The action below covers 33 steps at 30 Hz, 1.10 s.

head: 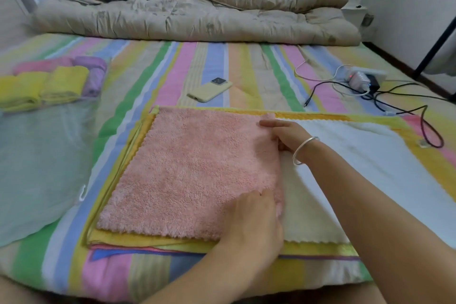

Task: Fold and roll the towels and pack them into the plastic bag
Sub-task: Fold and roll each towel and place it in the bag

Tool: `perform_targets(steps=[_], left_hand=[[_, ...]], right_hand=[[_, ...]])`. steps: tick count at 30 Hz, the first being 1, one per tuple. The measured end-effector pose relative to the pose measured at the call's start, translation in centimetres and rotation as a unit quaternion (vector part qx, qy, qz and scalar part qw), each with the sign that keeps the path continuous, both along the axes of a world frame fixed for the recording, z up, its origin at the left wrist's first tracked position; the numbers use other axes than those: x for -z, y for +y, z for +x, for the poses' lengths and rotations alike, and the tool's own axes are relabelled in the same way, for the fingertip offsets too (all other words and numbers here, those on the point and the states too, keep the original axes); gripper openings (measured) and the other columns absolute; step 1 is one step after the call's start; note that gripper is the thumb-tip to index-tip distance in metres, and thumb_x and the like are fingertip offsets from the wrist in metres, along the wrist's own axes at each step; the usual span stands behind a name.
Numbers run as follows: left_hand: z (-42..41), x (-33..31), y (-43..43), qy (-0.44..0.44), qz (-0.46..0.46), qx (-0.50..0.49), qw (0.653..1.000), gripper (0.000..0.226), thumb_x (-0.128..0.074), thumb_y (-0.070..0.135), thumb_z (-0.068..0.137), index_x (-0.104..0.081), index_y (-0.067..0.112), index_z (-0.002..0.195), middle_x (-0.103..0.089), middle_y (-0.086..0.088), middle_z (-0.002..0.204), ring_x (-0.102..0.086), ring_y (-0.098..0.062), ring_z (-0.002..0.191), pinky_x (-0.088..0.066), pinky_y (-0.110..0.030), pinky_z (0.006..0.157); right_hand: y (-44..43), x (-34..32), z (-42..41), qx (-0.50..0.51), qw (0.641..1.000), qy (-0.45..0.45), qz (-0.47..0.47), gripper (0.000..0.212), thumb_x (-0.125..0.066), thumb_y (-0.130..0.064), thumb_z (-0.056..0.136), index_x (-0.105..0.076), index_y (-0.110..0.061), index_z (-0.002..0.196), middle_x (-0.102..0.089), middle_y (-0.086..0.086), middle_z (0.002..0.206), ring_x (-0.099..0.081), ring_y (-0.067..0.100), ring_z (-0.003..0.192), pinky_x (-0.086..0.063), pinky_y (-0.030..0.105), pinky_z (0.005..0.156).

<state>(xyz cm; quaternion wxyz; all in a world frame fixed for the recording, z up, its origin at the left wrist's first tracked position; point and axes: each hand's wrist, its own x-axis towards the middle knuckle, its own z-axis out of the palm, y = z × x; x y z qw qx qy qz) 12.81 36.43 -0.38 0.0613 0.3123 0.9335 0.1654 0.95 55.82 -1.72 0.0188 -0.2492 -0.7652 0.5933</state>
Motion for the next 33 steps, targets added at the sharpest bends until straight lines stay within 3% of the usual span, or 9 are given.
perform_targets(steps=[6, 10, 13, 16, 18, 20, 24, 28, 33], left_hand=[[-1.2, -2.1, -3.9, 0.005, 0.116, -0.018, 0.993, 0.022, -0.051, 0.027, 0.089, -0.055, 0.029, 0.11, -0.067, 0.004, 0.085, -0.062, -0.02, 0.082, -0.048, -0.038, 0.075], [-1.0, -3.4, -7.5, -0.043, 0.226, -0.04, 0.972, 0.032, -0.057, 0.02, 0.088, -0.049, 0.038, 0.114, -0.057, 0.008, 0.065, -0.054, -0.011, 0.061, -0.047, -0.038, 0.067], [-1.2, -3.8, -10.6, -0.063, 0.269, -0.069, 0.959, 0.041, -0.054, 0.011, 0.087, -0.048, 0.043, 0.112, -0.052, 0.008, 0.062, -0.05, -0.01, 0.054, -0.043, -0.031, 0.059], [-2.1, -3.6, -14.0, -0.068, 0.289, -0.107, 0.949, 0.042, -0.054, 0.005, 0.084, -0.057, 0.042, 0.104, -0.063, 0.008, 0.069, -0.06, -0.006, 0.06, -0.047, -0.022, 0.062], [-3.0, -2.7, -16.2, -0.064, 0.287, -0.129, 0.947, 0.045, -0.055, 0.003, 0.082, -0.063, 0.044, 0.099, -0.064, 0.013, 0.067, -0.061, -0.001, 0.062, -0.046, -0.017, 0.062], [-4.1, -1.5, -18.1, -0.059, 0.282, -0.161, 0.944, 0.044, -0.057, 0.001, 0.081, -0.069, 0.041, 0.096, -0.065, 0.022, 0.072, -0.058, 0.007, 0.069, -0.04, -0.007, 0.065], [-5.7, 0.3, -20.5, -0.044, 0.258, -0.206, 0.943, 0.041, -0.056, 0.005, 0.085, -0.07, 0.041, 0.098, -0.051, 0.044, 0.098, -0.058, 0.013, 0.09, -0.043, -0.006, 0.082], [-6.2, 1.5, -21.6, -0.056, 0.27, -0.196, 0.941, 0.039, -0.055, 0.007, 0.088, -0.07, 0.037, 0.108, -0.06, 0.031, 0.111, -0.059, 0.003, 0.1, -0.048, -0.019, 0.093], [-6.2, 1.7, -21.6, -0.044, 0.295, -0.217, 0.929, 0.038, -0.054, 0.006, 0.09, -0.068, 0.029, 0.117, -0.054, 0.027, 0.115, -0.054, 0.004, 0.112, -0.038, -0.01, 0.097]], right_hand=[[-1.7, -2.0, -0.4, -0.007, 0.997, 0.035, 0.071, 0.041, -0.048, -0.003, 0.086, -0.067, -0.023, 0.116, -0.057, 0.004, 0.082, -0.049, 0.018, 0.074, -0.044, 0.031, 0.067], [-4.2, -4.5, -1.7, -0.026, 0.991, 0.055, 0.117, 0.03, -0.048, -0.003, 0.089, -0.067, -0.016, 0.107, -0.056, 0.003, 0.08, -0.049, 0.015, 0.067, -0.043, 0.023, 0.056], [-7.6, -5.8, -3.8, -0.03, 0.988, 0.075, 0.129, 0.026, -0.049, 0.0, 0.087, -0.067, 0.004, 0.105, -0.053, 0.007, 0.079, -0.046, 0.017, 0.062, -0.041, 0.021, 0.051], [-12.0, -6.1, -6.5, -0.052, 0.981, 0.086, 0.166, 0.023, -0.052, 0.0, 0.083, -0.067, 0.003, 0.101, -0.049, 0.006, 0.074, -0.044, 0.017, 0.056, -0.042, 0.024, 0.052], [-15.1, -5.8, -8.3, -0.081, 0.973, 0.082, 0.202, 0.02, -0.053, -0.003, 0.081, -0.067, -0.002, 0.094, -0.05, 0.006, 0.08, -0.046, 0.02, 0.07, -0.043, 0.029, 0.065], [-17.7, -5.4, -9.9, -0.103, 0.965, 0.054, 0.233, 0.028, -0.058, -0.01, 0.083, -0.067, -0.012, 0.109, -0.055, 0.0, 0.095, -0.048, 0.018, 0.083, -0.044, 0.027, 0.081], [-21.5, -3.9, -12.0, -0.122, 0.945, -0.011, 0.304, 0.011, -0.056, -0.027, 0.09, -0.062, -0.019, 0.094, -0.058, 0.001, 0.094, -0.05, 0.023, 0.082, -0.045, 0.027, 0.078], [-23.2, -2.0, -12.6, -0.126, 0.921, -0.012, 0.368, 0.034, -0.042, -0.022, 0.095, -0.061, -0.013, 0.122, -0.06, 0.013, 0.12, -0.054, 0.03, 0.114, -0.044, 0.036, 0.098], [-22.7, -1.5, -12.5, -0.104, 0.953, 0.056, 0.28, 0.047, -0.047, -0.029, 0.094, -0.043, -0.029, 0.14, -0.048, 0.01, 0.138, -0.059, 0.027, 0.104, -0.046, 0.037, 0.098]])
